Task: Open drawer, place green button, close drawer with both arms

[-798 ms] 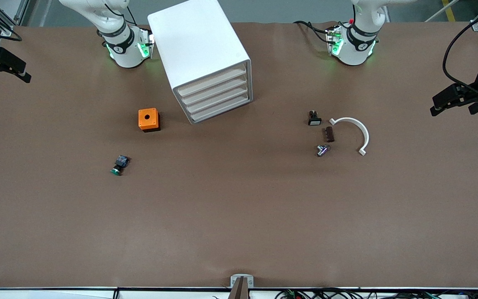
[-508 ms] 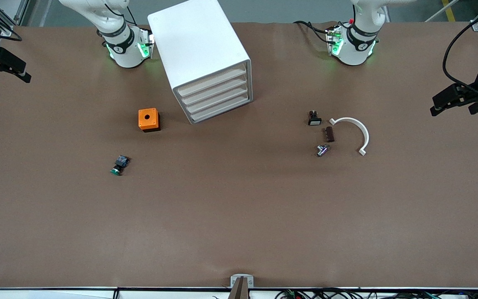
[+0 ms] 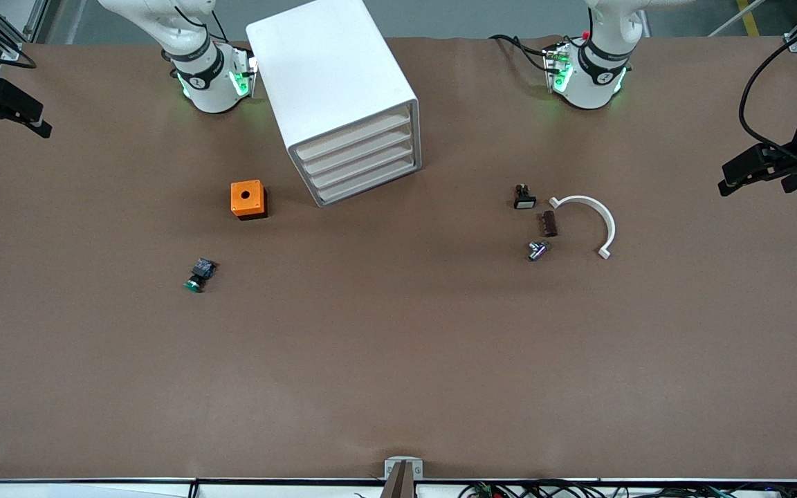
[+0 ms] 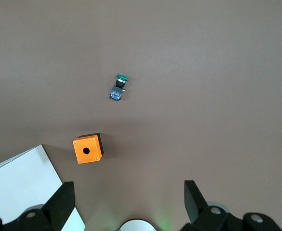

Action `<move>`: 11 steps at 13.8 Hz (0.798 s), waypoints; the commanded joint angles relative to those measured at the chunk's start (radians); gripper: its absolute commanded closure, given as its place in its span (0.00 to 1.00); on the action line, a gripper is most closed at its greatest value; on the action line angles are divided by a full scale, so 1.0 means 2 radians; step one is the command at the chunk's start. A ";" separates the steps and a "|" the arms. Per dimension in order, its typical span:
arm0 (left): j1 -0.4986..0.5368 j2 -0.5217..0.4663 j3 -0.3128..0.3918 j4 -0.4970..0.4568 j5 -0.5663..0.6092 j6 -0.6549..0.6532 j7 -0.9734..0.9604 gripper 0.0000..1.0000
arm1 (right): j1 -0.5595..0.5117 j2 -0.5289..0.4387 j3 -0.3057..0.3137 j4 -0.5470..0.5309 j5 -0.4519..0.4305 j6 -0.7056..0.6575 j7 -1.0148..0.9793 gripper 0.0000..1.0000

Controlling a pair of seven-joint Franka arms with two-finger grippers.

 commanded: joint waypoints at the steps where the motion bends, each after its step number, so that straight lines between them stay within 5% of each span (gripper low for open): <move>1: 0.001 0.029 -0.001 0.009 0.001 -0.008 -0.007 0.00 | -0.004 -0.011 0.000 -0.003 -0.004 0.002 0.001 0.00; 8: -0.025 0.120 -0.008 0.013 -0.001 -0.003 -0.008 0.00 | -0.009 0.036 -0.001 0.011 -0.004 -0.009 0.000 0.00; 11: -0.031 0.163 -0.007 0.014 -0.054 0.016 -0.009 0.00 | -0.015 0.085 0.000 0.034 -0.003 -0.009 0.000 0.00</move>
